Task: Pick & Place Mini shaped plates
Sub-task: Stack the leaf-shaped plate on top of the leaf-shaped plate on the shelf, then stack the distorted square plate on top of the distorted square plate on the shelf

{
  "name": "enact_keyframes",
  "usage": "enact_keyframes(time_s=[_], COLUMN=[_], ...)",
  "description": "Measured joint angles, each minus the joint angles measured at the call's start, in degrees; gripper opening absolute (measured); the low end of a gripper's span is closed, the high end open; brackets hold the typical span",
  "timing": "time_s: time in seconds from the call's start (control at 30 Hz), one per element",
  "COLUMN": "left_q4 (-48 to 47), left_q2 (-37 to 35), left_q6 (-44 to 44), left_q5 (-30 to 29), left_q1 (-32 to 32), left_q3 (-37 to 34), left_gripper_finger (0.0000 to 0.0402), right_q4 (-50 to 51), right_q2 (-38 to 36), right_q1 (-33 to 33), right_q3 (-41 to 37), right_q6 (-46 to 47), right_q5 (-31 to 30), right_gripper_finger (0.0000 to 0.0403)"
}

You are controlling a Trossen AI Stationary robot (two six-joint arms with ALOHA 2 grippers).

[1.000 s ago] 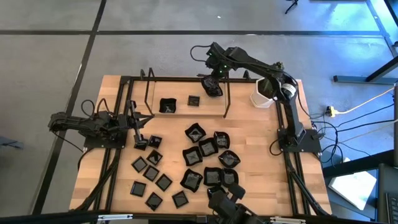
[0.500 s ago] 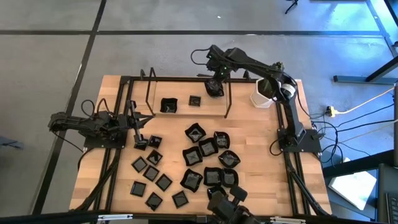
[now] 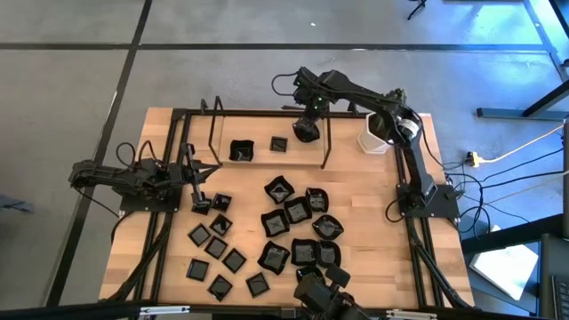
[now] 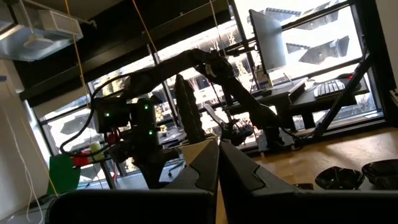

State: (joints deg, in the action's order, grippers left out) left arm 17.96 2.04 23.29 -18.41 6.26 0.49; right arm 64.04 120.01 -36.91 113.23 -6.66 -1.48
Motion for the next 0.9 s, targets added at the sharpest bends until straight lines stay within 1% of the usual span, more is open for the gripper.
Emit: enact_keyframes(time_s=[0.1, 0.2, 0.3, 0.37, 0.4, 0.43, 0.53, 0.57, 0.63, 0.7, 0.73, 0.8, 0.9], left_q4=[0.0, 0.01, -0.01, 0.01, 0.0, 0.01, 0.02, 0.01, 0.01, 0.04, 0.04, 0.04, 0.04], left_q2=[0.0, -0.02, -0.01, -0.01, -0.02, 0.0, -0.02, 0.01, 0.0, 0.01, 0.01, 0.01, 0.01], left_q6=[0.0, 0.02, 0.01, 0.02, 0.02, 0.02, 0.62, 0.8, 0.89, 0.87, 0.81, -0.02, -0.04], left_q5=[0.0, -0.02, -0.01, -0.01, -0.02, -0.01, -0.02, -0.02, -0.04, -0.04, -0.03, -0.06, -0.06], left_q1=[0.01, -0.01, -0.01, -0.01, -0.02, -0.02, -0.01, 0.0, -0.02, -0.01, 0.01, -0.02, -0.02], left_q3=[0.0, 0.0, 0.0, -0.01, 0.0, 0.0, -0.02, 0.0, 0.0, -0.01, -0.01, -0.01, 0.0], left_gripper_finger=[0.0007, 0.0004, 0.0004, 0.0006, 0.0006, 0.0007, 0.0008, 0.0007, 0.0005, 0.0003, 0.0003, 0.0002, 0.0004], right_q4=[-0.14, -0.23, -0.25, 0.58, 1.23, 2.19, 4.07, 3.13, -1.64, -6.65, -8.61, -12.67, -18.97], right_q2=[0.15, 0.15, 0.15, 0.15, 0.15, 0.15, -0.83, -2.19, -7.92, -14.5, -17.96, -24.92, -35.16], right_q1=[0.0, 0.0, 0.44, 1.2, 1.83, 2.46, 5.2, 6.4, 8.96, 11.66, 13.02, 15.93, 20.88], right_q3=[0.03, 1.77, 5.24, 9.0, 11.3, 13.85, 21.06, 21.79, 19.74, 17.64, 16.15, 12.2, 3.03], right_q6=[-0.02, -0.14, -0.81, -1.13, -1.11, -1.11, -1.86, -2.42, -3.4, -4.56, -4.74, -4.74, -4.24], right_q5=[0.0, -0.01, 0.01, 0.12, 1.19, 4.46, 18.02, 21.55, 27.92, 33.66, 35.33, 36.18, 34.51], right_gripper_finger=[0.0058, 0.0064, 0.0069, 0.0071, 0.0072, 0.0072, 0.0058, 0.0047, 0.0017, 0.0007, 0.0009, 0.001, 0.0005])
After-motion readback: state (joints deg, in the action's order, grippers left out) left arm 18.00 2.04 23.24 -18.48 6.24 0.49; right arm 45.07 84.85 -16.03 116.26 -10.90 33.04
